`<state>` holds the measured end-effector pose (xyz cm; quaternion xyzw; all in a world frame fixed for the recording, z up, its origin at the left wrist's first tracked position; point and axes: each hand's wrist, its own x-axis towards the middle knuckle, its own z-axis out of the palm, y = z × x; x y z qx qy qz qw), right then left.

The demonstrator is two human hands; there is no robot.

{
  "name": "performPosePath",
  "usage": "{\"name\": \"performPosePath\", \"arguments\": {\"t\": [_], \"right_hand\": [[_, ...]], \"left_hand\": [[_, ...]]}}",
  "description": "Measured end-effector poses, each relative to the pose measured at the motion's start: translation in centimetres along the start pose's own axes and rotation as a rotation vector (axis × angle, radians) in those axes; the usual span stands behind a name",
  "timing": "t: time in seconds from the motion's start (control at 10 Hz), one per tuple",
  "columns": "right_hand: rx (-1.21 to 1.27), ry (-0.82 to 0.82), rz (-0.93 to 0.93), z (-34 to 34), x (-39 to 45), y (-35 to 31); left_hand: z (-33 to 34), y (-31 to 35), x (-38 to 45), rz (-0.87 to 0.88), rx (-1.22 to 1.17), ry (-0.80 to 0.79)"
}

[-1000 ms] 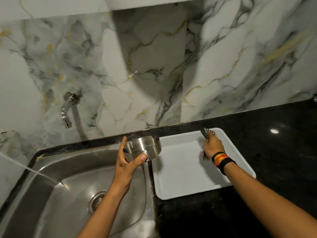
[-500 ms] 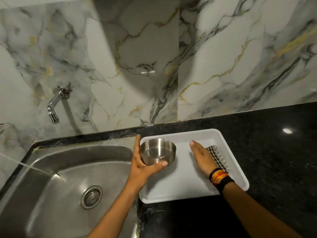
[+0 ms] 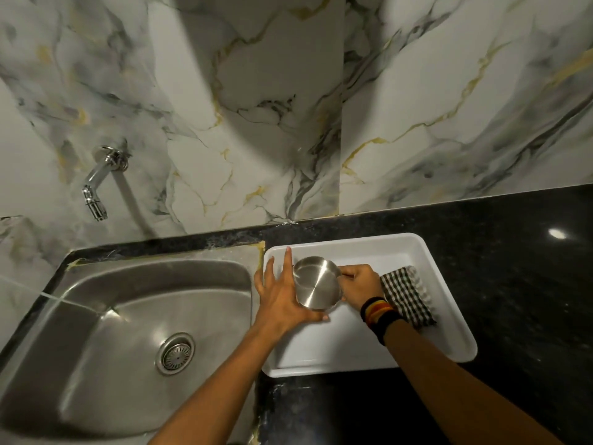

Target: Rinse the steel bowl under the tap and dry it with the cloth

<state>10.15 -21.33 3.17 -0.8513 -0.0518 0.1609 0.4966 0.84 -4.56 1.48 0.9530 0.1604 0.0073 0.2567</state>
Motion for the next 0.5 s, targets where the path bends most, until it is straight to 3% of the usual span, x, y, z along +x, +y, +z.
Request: {"name": "performPosePath", "arguments": {"t": [0.1, 0.3, 0.4, 0.5], "right_hand": [[-0.09, 0.008, 0.06, 1.1, 0.7, 0.7], [-0.103, -0.027, 0.117, 1.7, 0.4, 2.6], [-0.029, -0.048, 0.097, 0.9, -0.8, 3.1], [0.157, 0.002, 0.106, 0.2, -4.0, 2.1]], "left_hand": [[0.7, -0.4, 1.2, -0.052, 0.176, -0.11], [1.4, -1.5, 2.2, 0.004, 0.408, -0.284], [0.8, -2.2, 1.8, 0.042, 0.402, -0.306], [-1.0, -3.4, 1.7, 0.102, 0.319, -0.168]]}}
